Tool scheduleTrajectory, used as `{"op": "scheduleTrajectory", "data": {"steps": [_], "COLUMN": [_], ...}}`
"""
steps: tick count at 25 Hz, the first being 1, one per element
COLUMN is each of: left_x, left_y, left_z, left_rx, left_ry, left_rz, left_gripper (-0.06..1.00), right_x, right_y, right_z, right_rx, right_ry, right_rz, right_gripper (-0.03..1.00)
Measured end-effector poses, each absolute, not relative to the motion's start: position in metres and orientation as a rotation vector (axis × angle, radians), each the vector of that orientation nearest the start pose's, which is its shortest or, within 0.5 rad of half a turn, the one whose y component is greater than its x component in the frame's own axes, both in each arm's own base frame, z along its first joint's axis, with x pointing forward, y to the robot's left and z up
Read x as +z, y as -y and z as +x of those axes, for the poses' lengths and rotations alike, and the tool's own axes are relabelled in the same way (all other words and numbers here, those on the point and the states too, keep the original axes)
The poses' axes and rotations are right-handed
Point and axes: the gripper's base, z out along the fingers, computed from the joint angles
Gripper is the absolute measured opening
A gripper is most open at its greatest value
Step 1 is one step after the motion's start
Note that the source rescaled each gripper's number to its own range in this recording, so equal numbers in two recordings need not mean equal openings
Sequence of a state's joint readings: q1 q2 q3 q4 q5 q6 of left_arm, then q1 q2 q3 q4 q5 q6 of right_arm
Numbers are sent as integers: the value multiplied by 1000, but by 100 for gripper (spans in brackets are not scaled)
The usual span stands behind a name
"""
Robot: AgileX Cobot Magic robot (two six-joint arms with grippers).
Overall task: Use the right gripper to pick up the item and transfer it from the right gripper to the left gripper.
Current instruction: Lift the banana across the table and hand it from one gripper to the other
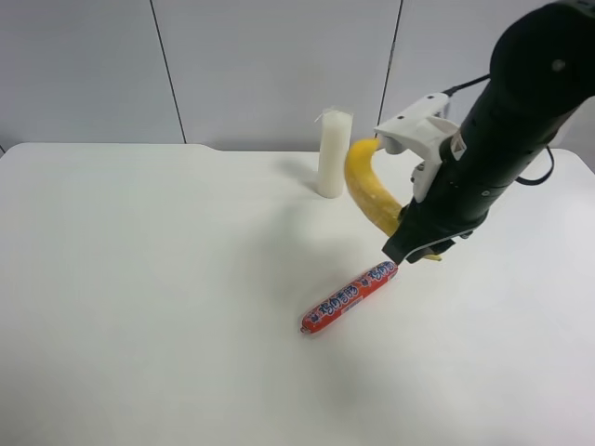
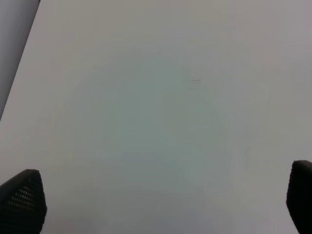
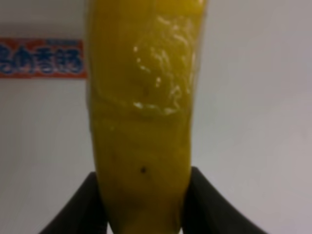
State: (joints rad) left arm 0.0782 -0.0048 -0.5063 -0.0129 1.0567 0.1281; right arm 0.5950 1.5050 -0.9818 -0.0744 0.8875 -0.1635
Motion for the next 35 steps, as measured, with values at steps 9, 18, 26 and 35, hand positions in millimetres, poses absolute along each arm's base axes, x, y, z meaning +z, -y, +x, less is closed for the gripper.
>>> {"op": "scheduleTrajectory", "data": {"steps": [9, 18, 26, 35], "left_x": [279, 283, 290, 284], "left_y": [1, 13, 40, 63], "left_z": [-1, 32, 59, 96], "left_rx": [113, -112, -537, -886], "left_ry": [-2066, -2237, -2382, -2504], "left_rz": [53, 124, 230, 125], "left_gripper": [100, 100, 100, 100], "right_x": [261, 251, 244, 244], "right_y": [-219, -261, -278, -281], "right_z": [195, 145, 119, 119], "right_rx": [105, 137, 157, 189], "right_ry": [-2334, -2091, -2001, -1988], "right_rz": [-1594, -1955, -2075, -2057], "right_gripper": [0, 0, 0, 0]}}
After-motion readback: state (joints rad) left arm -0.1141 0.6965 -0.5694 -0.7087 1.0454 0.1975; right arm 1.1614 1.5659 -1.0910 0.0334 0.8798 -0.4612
